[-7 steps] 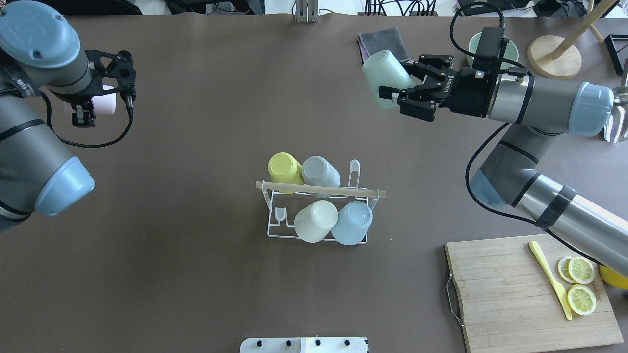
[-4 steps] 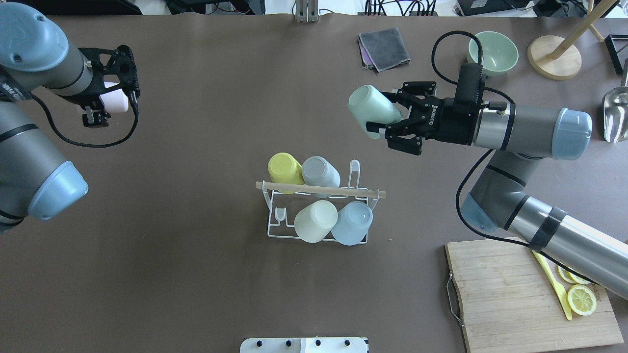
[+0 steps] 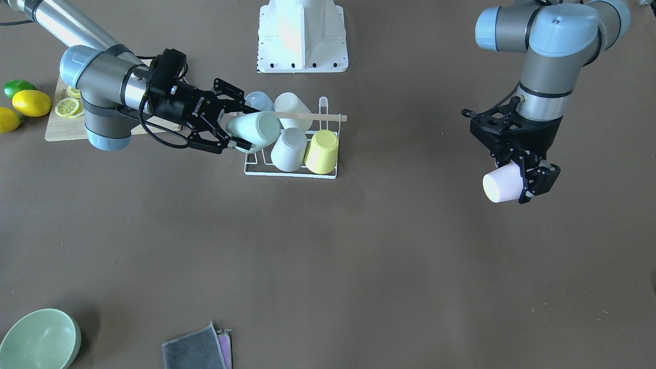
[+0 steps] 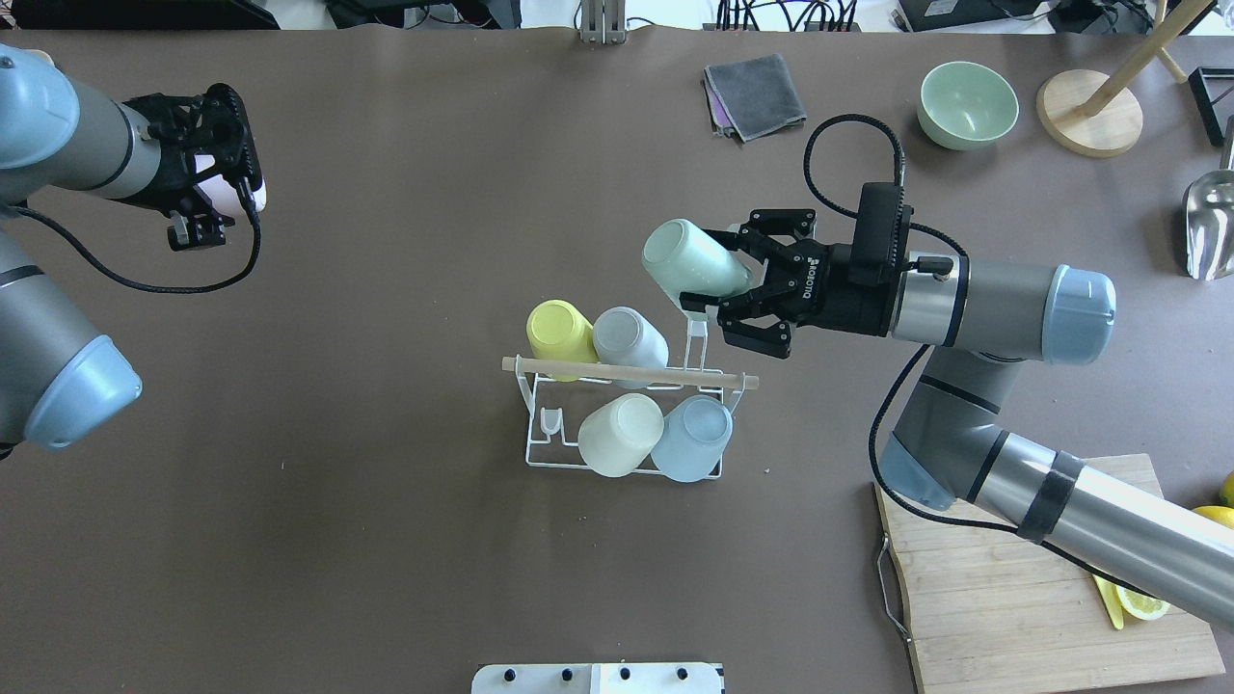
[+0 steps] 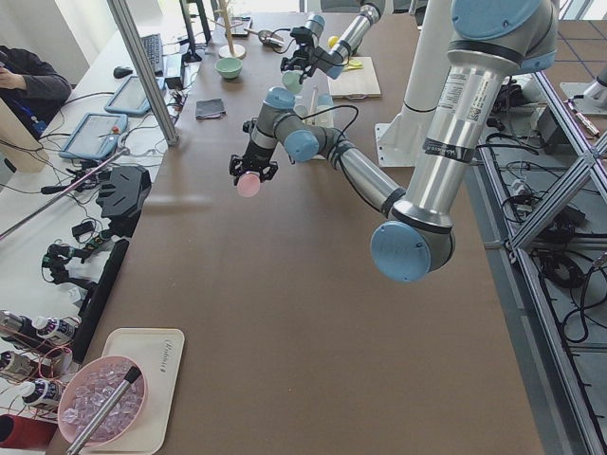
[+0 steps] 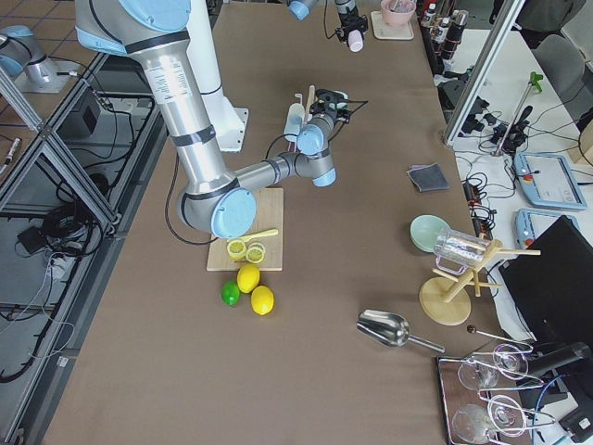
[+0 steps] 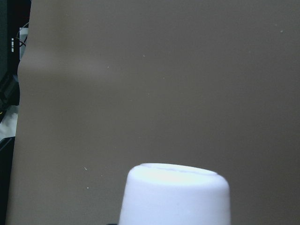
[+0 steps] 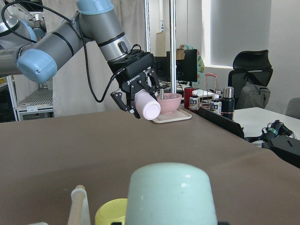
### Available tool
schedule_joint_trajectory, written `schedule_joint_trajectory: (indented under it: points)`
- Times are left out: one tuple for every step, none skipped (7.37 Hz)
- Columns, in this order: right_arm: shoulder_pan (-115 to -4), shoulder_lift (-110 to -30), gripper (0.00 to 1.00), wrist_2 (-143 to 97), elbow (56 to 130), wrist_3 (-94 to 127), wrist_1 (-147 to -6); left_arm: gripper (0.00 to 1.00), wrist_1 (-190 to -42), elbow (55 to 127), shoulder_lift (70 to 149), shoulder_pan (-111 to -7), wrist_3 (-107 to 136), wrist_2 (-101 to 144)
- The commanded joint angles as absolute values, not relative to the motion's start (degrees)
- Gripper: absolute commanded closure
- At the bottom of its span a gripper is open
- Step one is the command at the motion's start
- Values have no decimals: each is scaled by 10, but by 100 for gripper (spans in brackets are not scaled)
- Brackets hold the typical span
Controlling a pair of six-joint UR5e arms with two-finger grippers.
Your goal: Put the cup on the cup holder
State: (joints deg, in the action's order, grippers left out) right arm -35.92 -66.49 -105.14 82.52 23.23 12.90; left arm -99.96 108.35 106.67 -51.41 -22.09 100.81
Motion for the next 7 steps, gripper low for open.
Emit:
schedule_joint_trajectory:
  points:
    - [-343, -673, 85, -1043, 823, 229, 128, 96, -1104, 1090, 1029, -513, -186, 1022]
    - [-336, -674, 85, -1039, 823, 224, 128, 96, -1192, 1086, 998, -512, -158, 1026]
    - [-332, -673, 85, -1039, 822, 223, 125, 96, -1276, 1089, 971, -510, -138, 1027]
    - [-331, -672, 85, -1037, 823, 223, 123, 96, -1335, 1090, 956, -505, -118, 1027]
    - [-331, -675, 85, -1038, 823, 222, 123, 96, -1372, 1091, 953, -505, -113, 1033]
    - [-326, -679, 83, -1038, 823, 222, 124, 96, -1399, 1091, 949, -505, -111, 1038]
    - [-323, -686, 81, -1038, 824, 221, 123, 96, -1429, 1091, 946, -505, -93, 1038]
